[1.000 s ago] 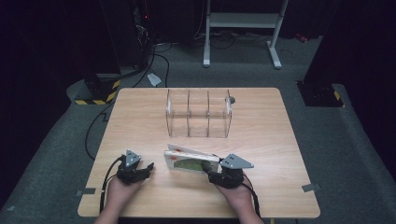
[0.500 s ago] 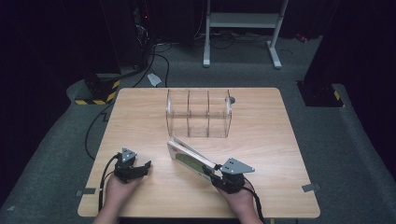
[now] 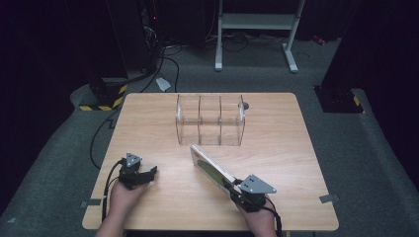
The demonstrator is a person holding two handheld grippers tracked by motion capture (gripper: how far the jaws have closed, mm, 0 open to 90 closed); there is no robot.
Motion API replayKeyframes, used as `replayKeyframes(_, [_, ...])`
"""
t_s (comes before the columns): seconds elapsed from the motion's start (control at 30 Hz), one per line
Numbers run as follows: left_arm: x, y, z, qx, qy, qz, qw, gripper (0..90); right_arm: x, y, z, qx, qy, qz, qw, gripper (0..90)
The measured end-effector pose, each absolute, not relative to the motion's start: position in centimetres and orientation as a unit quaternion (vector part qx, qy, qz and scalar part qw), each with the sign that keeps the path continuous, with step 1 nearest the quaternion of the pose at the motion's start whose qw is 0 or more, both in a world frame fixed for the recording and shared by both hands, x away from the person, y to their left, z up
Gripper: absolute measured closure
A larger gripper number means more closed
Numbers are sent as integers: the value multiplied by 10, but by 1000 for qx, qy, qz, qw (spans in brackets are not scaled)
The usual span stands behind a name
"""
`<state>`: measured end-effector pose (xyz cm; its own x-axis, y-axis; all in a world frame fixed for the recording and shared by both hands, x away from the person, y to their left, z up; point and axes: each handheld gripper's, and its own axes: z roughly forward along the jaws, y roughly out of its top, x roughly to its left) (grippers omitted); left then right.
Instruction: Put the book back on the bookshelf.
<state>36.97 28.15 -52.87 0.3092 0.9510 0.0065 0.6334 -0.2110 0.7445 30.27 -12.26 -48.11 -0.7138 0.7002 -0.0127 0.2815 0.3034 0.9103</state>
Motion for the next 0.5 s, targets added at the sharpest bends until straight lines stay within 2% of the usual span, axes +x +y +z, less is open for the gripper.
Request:
replayKeyframes(0.17, [374,280,-529,740,536,242,328,236,300,-135,-481,341,768,494,222,738])
replayKeyframes(0.37, [376,279,-529,741,534,241,328,236,302,-142,-483,361,757,501,215,722])
replayKeyframes(0.5, [376,279,-529,741,534,241,328,237,302,-137,-480,367,752,503,216,642])
